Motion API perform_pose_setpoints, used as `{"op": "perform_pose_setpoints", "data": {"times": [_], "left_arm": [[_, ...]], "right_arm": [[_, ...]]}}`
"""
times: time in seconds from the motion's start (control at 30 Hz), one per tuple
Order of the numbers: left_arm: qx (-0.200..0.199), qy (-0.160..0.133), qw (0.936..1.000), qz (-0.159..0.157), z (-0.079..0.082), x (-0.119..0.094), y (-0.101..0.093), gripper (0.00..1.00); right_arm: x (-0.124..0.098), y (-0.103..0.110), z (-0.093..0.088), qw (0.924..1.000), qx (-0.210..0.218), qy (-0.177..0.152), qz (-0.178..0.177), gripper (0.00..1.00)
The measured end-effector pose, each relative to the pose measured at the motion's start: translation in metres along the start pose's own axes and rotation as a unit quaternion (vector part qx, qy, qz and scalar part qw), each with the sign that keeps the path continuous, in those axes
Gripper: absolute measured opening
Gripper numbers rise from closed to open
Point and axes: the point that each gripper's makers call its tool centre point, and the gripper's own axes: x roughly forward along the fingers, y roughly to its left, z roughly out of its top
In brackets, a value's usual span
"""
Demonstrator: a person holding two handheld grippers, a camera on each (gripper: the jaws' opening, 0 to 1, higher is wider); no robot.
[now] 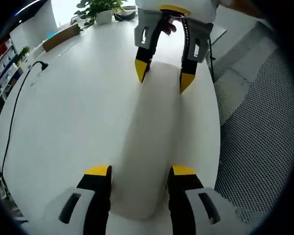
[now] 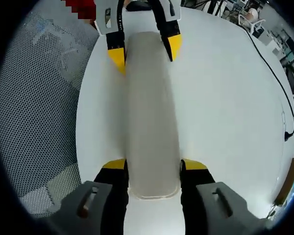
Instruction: Arrange the utensils inside the cutlery case until each visible utensil rests in its matching compartment.
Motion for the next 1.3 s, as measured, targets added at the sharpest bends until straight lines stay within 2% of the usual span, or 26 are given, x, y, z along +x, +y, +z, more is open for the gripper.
{"op": "perform_pose_setpoints", "data": {"times": [0.13, 0.33, 0.43, 0.63, 0.7, 0.8, 0.97, 1.0, 1.03, 1.07, 1.1, 1.17, 1.23, 1.27, 1.3], "left_arm": [[0.006, 0.001, 1.0000, 0.000, 0.000, 0.001, -0.006, 0.47], [0.012, 0.021, 0.9997, -0.004, -0.001, 0.001, -0.019, 0.47], [0.012, 0.030, 0.9995, -0.004, -0.001, 0.002, -0.018, 0.47], [0.023, 0.037, 0.9990, -0.010, 0.000, 0.003, -0.020, 0.47], [0.027, 0.039, 0.9988, -0.012, 0.001, 0.003, -0.020, 0.47], [0.028, 0.059, 0.9978, -0.013, 0.002, 0.004, -0.021, 0.46], [0.025, 0.049, 0.9984, -0.012, 0.000, 0.002, -0.021, 0.47], [0.021, 0.048, 0.9985, -0.012, -0.003, 0.000, -0.020, 0.46], [0.010, 0.048, 0.9987, -0.015, -0.005, -0.003, -0.022, 0.46], [-0.012, 0.038, 0.9990, -0.021, -0.006, -0.009, -0.024, 0.45], [-0.018, 0.027, 0.9993, -0.020, -0.004, -0.014, -0.024, 0.43], [-0.038, -0.002, 0.9992, -0.014, 0.000, -0.031, -0.019, 0.42], [-0.073, -0.046, 0.9961, -0.021, 0.007, -0.052, -0.019, 0.45], [-0.090, -0.082, 0.9917, -0.040, 0.013, -0.064, -0.024, 0.46], [-0.104, -0.093, 0.9897, -0.035, 0.012, -0.072, -0.023, 0.46]], "right_arm": [[-0.001, 0.007, -0.004, 0.9999, 0.011, -0.006, -0.003, 0.41], [0.000, 0.021, -0.007, 0.9997, 0.019, -0.013, -0.005, 0.41], [0.000, 0.020, -0.006, 0.9996, 0.023, -0.015, -0.005, 0.41], [0.002, 0.021, -0.005, 0.9995, 0.020, 0.023, -0.002, 0.41], [0.002, 0.021, -0.006, 0.9994, 0.021, 0.026, 0.000, 0.41], [0.001, 0.023, -0.006, 0.9993, 0.021, 0.031, -0.002, 0.41], [0.000, 0.022, -0.006, 0.9996, 0.021, 0.020, -0.001, 0.41], [-0.002, 0.024, -0.005, 0.9991, 0.042, 0.005, -0.001, 0.44], [-0.011, 0.024, -0.012, 0.9974, 0.071, 0.014, -0.004, 0.47], [-0.018, 0.021, -0.010, 0.9963, 0.084, -0.005, -0.017, 0.52], [-0.031, 0.020, -0.003, 0.9940, 0.098, -0.045, -0.020, 0.57], [-0.051, 0.027, 0.001, 0.9885, 0.127, -0.081, 0.004, 0.60], [-0.080, 0.028, 0.000, 0.9785, 0.156, -0.135, 0.008, 0.66], [-0.091, 0.025, 0.002, 0.9730, 0.167, -0.159, -0.001, 0.69], [-0.100, 0.023, 0.002, 0.9668, 0.180, -0.181, -0.008, 0.71]]}}
